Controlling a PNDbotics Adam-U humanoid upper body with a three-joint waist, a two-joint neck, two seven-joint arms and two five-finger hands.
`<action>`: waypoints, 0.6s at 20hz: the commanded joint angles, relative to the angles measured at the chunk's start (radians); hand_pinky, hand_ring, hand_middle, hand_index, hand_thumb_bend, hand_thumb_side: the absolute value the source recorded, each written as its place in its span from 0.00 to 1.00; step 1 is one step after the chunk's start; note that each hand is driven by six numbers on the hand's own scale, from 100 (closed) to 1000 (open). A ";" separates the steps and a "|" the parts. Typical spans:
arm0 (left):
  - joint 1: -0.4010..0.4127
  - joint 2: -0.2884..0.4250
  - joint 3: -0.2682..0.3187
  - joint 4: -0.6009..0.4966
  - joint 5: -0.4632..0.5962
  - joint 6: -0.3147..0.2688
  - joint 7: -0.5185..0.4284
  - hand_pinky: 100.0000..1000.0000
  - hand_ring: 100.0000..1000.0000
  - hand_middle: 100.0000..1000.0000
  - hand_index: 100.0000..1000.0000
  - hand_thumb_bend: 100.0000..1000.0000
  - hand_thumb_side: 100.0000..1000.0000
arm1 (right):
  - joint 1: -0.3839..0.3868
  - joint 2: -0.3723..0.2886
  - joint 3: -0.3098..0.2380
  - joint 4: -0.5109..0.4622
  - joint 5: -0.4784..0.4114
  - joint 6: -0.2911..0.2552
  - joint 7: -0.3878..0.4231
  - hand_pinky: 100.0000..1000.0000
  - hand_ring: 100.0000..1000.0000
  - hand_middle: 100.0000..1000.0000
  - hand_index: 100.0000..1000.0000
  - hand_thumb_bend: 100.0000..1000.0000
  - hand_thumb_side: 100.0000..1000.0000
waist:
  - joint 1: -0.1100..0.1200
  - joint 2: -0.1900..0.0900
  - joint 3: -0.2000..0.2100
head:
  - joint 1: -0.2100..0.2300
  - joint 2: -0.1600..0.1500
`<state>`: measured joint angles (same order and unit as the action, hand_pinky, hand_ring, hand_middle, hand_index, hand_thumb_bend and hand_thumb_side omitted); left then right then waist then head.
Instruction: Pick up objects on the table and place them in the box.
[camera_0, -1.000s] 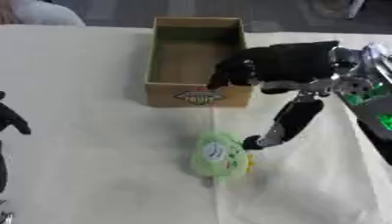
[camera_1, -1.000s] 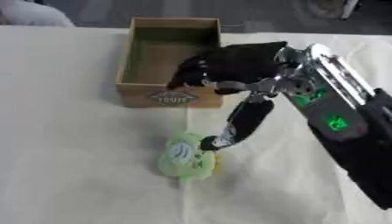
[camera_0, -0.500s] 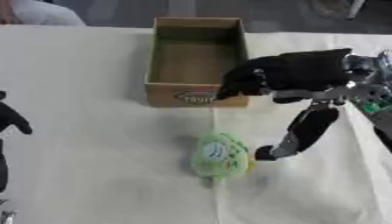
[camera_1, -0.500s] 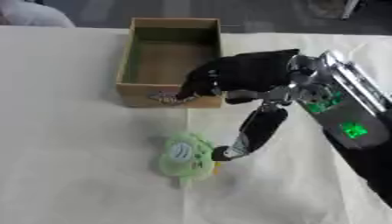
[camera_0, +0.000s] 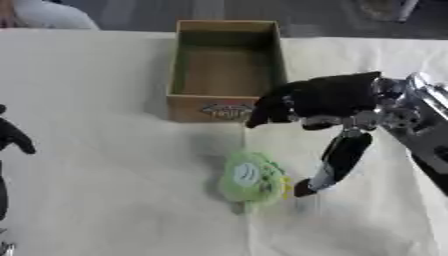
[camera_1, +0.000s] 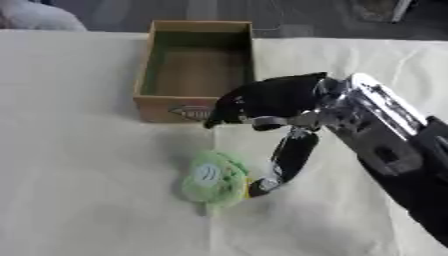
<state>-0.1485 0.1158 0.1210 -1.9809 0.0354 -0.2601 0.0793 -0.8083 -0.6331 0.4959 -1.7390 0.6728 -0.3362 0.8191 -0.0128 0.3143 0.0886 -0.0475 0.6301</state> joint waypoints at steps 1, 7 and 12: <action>-0.005 0.019 -0.003 -0.019 -0.001 -0.002 -0.004 0.22 0.31 0.32 0.59 0.00 0.91 | -0.014 0.008 0.010 0.022 0.034 -0.099 0.088 1.00 1.00 0.90 1.00 0.56 0.47 | 0.004 -0.016 0.002 | -0.004 -0.012; -0.005 0.016 -0.004 -0.019 -0.001 -0.002 -0.005 0.22 0.31 0.32 0.59 0.00 0.91 | -0.006 0.046 0.038 0.075 0.059 -0.111 0.088 1.00 1.00 0.89 1.00 0.55 0.48 | 0.005 -0.014 0.007 | -0.006 -0.013; -0.006 0.014 -0.005 -0.019 -0.002 0.000 -0.007 0.22 0.31 0.32 0.59 0.00 0.91 | -0.004 0.071 0.061 0.101 0.060 -0.120 0.088 1.00 1.00 0.88 1.00 0.55 0.48 | 0.004 -0.013 0.010 | -0.007 -0.013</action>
<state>-0.1485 0.1153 0.1180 -1.9809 0.0354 -0.2594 0.0752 -0.8003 -0.5569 0.5591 -1.6375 0.7280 -0.3492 0.8061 -0.0107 0.3167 0.0976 -0.0543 0.6297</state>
